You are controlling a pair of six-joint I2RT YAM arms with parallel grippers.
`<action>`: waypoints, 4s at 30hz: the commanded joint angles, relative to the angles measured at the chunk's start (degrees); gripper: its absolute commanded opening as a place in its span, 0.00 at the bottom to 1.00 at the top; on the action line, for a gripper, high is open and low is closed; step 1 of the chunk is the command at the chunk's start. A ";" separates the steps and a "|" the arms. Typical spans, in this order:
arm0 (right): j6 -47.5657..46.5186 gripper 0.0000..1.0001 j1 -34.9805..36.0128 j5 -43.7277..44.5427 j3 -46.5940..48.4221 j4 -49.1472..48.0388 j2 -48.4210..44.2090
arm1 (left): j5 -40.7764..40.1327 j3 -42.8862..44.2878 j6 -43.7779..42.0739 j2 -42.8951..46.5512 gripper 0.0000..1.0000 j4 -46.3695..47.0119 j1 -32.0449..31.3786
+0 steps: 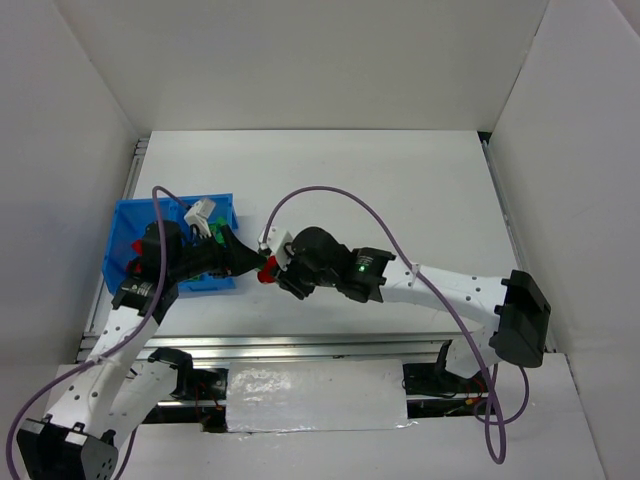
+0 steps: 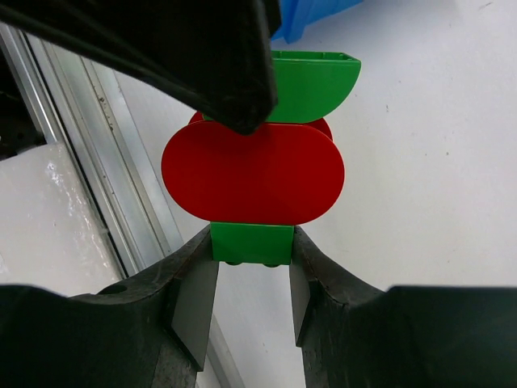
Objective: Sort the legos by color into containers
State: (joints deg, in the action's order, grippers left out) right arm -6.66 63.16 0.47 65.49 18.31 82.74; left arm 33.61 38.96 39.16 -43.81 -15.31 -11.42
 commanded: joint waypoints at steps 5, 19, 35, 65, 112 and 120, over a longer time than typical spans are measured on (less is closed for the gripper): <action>-0.29 0.00 1.53 0.94 2.01 -3.01 -2.14 | 3.48 0.33 -1.36 -2.77 0.64 4.32 -0.27; -0.20 0.08 1.80 0.50 -2.38 -9.68 -6.45 | 16.23 -1.96 3.38 -1.45 0.00 16.63 -0.27; 0.85 0.13 1.53 2.16 -8.10 -16.72 -12.42 | 15.26 -1.25 5.58 0.84 0.00 18.56 -0.27; 1.91 0.02 0.39 5.77 -12.05 -15.67 -14.53 | -49.68 12.54 4.52 -18.13 0.37 -4.73 4.21; 2.09 0.00 0.39 8.23 -13.55 -15.93 -17.87 | 11.31 0.41 9.27 -10.06 0.98 25.07 -3.87; 2.00 0.00 0.39 9.81 -13.46 -15.67 -16.47 | 4.63 1.99 9.36 -8.22 0.99 22.34 -3.78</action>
State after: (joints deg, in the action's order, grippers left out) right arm -5.30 63.70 8.62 52.05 5.17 66.96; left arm 41.71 37.85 48.40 -53.71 6.74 -15.11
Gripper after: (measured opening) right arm 0.440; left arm 0.994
